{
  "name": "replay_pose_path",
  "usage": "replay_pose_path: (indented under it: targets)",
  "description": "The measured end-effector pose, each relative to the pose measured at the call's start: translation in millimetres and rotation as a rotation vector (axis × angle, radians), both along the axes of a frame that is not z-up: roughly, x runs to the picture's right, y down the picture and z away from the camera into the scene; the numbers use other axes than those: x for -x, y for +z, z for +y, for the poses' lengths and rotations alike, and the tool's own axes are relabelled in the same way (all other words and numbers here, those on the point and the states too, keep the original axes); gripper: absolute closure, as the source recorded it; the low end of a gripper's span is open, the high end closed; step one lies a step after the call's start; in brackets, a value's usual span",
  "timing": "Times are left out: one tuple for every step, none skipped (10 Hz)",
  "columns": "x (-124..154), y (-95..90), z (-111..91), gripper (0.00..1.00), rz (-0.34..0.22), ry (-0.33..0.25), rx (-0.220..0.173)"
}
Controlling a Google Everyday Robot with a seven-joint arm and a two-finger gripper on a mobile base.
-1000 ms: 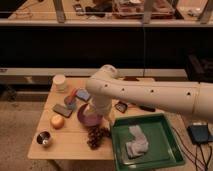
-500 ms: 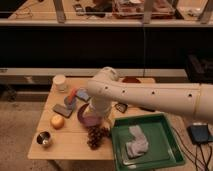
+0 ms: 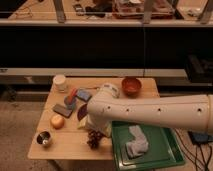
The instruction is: Place grapes in table surface
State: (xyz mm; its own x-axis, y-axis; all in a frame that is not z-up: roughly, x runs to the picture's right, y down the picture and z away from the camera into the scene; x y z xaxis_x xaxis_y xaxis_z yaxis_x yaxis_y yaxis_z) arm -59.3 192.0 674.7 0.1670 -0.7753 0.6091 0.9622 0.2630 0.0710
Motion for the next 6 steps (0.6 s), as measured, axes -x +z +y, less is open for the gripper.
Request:
replay_pose_path:
  targets:
    - [5, 3.1, 6, 0.2, -0.012, -0.02, 0.003]
    - [10, 9.6, 14, 0.2, -0.018, -0.044, 0.008]
    - [20, 18.6, 24, 0.2, -0.017, -0.072, 0.022]
    - [25, 22.8, 28, 0.2, -0.014, -0.085, 0.028]
    - [28, 26.9, 31, 0.2, -0.008, -0.1, 0.033]
    - [31, 33.7, 35, 0.2, 0.002, -0.109, 0.041]
